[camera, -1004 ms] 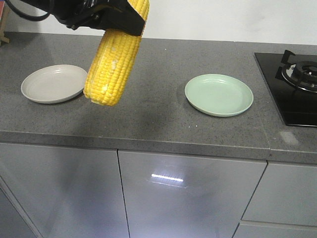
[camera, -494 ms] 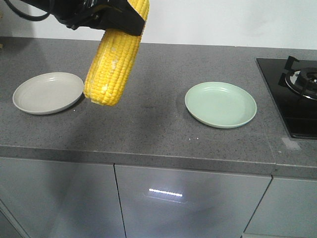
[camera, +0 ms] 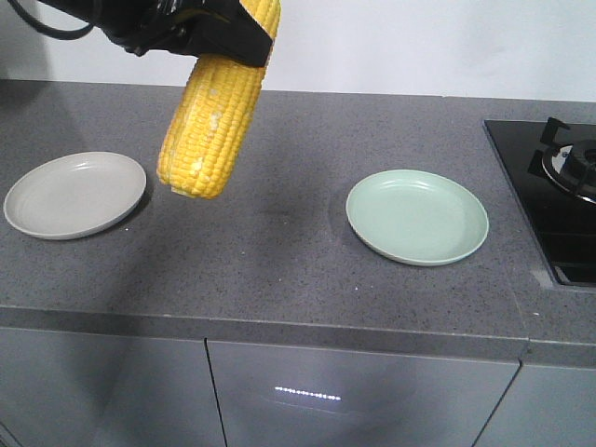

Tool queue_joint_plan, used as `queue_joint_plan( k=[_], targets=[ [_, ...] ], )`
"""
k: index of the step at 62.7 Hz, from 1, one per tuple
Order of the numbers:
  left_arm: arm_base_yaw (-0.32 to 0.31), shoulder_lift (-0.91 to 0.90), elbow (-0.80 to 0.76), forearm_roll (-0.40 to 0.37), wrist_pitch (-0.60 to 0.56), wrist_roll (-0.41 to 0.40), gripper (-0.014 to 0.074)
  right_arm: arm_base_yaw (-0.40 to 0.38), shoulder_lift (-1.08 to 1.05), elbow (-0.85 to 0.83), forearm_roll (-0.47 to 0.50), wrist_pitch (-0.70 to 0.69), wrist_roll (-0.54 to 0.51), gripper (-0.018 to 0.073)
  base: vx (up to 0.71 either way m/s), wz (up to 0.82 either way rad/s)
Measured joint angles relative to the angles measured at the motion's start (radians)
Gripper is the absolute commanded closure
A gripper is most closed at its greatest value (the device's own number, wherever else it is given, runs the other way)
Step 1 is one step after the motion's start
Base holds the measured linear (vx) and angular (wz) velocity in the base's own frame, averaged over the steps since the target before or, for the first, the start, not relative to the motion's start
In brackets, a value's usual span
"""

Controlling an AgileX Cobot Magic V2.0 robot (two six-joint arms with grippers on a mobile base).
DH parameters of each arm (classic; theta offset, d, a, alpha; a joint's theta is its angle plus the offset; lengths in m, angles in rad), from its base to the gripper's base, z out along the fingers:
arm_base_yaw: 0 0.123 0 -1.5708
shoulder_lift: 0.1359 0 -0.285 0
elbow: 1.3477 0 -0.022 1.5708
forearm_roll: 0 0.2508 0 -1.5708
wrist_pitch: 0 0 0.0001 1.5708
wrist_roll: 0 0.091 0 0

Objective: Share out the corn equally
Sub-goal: 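Drive the base along the counter toward the second pair of plates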

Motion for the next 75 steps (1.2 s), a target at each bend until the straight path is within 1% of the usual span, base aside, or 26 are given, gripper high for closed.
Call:
queue_joint_plan(
  k=[75],
  targets=[
    [0.000,0.000,0.000,0.000,0.000,0.000,0.0603,0.000,0.000,0.000,0.000,0.000,0.000,0.0564,0.07,-0.05]
  ],
)
